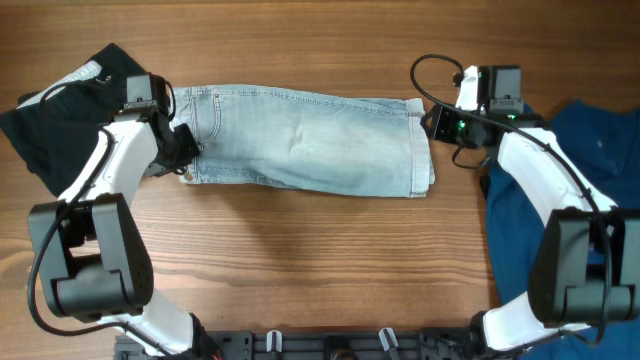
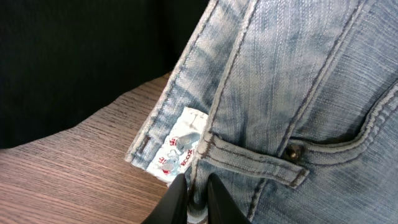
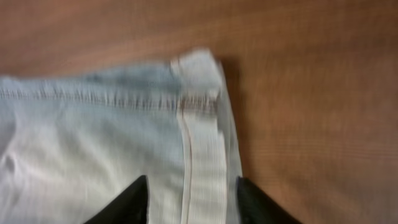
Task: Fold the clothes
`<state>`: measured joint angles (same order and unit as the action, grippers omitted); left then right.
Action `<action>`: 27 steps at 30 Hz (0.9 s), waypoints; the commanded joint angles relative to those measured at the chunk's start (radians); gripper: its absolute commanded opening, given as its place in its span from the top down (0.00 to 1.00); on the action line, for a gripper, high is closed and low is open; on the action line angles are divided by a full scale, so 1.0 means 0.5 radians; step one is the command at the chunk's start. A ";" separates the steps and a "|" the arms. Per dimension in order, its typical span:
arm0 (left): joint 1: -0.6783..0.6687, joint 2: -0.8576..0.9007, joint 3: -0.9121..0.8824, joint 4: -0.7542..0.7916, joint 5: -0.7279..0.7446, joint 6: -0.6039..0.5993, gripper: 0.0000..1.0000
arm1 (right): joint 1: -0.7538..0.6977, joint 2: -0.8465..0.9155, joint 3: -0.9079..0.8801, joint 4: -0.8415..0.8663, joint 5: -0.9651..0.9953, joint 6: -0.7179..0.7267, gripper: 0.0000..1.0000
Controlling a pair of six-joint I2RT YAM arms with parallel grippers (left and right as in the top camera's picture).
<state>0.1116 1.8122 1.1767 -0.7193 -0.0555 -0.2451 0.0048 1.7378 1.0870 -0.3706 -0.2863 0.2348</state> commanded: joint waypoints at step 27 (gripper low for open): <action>0.018 0.027 0.022 0.002 -0.034 0.011 0.83 | -0.011 0.182 0.248 0.479 -0.671 -0.030 0.96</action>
<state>0.1135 1.8122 1.1767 -0.7227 -0.0559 -0.2451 -0.0021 1.8622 1.1793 -0.1459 -0.6537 0.2184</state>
